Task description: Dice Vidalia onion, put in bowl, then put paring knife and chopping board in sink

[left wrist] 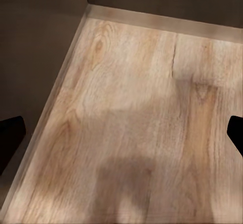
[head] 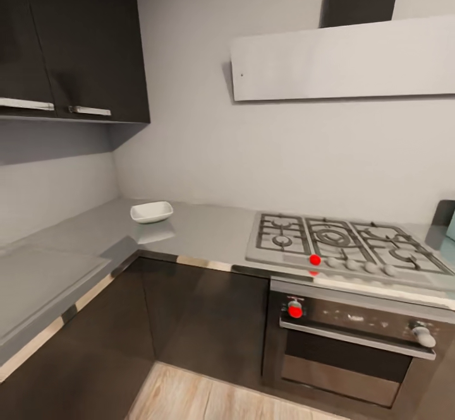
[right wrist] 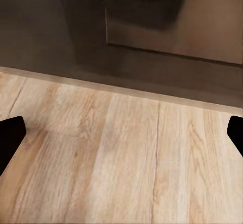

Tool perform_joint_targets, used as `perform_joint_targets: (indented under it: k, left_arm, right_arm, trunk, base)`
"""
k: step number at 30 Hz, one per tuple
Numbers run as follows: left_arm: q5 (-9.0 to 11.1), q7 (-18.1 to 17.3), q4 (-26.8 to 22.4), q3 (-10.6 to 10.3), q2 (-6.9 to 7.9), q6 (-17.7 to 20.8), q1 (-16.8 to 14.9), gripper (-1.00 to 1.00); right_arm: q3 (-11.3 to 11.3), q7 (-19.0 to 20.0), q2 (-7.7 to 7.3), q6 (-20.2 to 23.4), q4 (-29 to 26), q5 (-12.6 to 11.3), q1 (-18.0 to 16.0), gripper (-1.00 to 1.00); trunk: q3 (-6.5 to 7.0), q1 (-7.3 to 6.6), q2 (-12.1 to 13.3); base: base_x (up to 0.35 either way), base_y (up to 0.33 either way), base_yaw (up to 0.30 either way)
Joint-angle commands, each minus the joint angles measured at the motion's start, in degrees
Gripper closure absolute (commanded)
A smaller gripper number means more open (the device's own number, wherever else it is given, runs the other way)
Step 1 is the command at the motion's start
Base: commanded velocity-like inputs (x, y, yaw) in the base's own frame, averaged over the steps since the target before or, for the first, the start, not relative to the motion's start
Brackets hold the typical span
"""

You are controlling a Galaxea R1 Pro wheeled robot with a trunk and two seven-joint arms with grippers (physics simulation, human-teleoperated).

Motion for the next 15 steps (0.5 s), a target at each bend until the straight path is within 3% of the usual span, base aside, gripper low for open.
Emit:
perform_joint_targets:
  k: [1,6,10,13,15]
  left_arm:
    - [0.01,0.01,-0.07,0.04,0.00,-0.07,0.02,-1.00]
    - [-0.01,0.01,-0.07,0.00,0.00,-0.07,0.02,-1.00]
    - [0.05,0.01,-0.04,-0.21,0.00,-0.07,0.02,-1.00]
    - [0.15,0.01,1.01,-0.27,-0.43,-0.07,0.02,-1.00]
    - [0.22,0.08,2.66,-0.20,-1.50,-0.02,0.02,-1.00]
  right_arm:
    - [0.05,-0.25,0.01,-0.14,0.02,0.06,-0.02,-1.00]
    - [0.05,-0.25,0.01,-0.12,0.02,0.06,-0.02,-1.00]
    - [0.09,-0.19,0.17,0.03,0.53,-0.12,-0.02,-1.00]
    - [-0.06,-0.34,0.31,0.29,5.88,-0.17,-0.02,-1.00]
    - [-0.15,-0.39,0.31,0.38,10.98,-0.14,-0.02,-1.00]
  trunk:
    - [-0.05,0.02,-0.03]
    - [-0.05,0.02,-0.03]
    - [-0.05,0.02,-0.03]
    - [-0.05,0.02,-0.03]
    - [-0.05,0.02,-0.03]
  base:
    - [0.144,0.003,0.212]
    - [0.061,0.001,0.204]
    - [0.008,0.000,0.062]
    - [0.002,0.000,0.012]
    - [0.000,0.000,0.003]
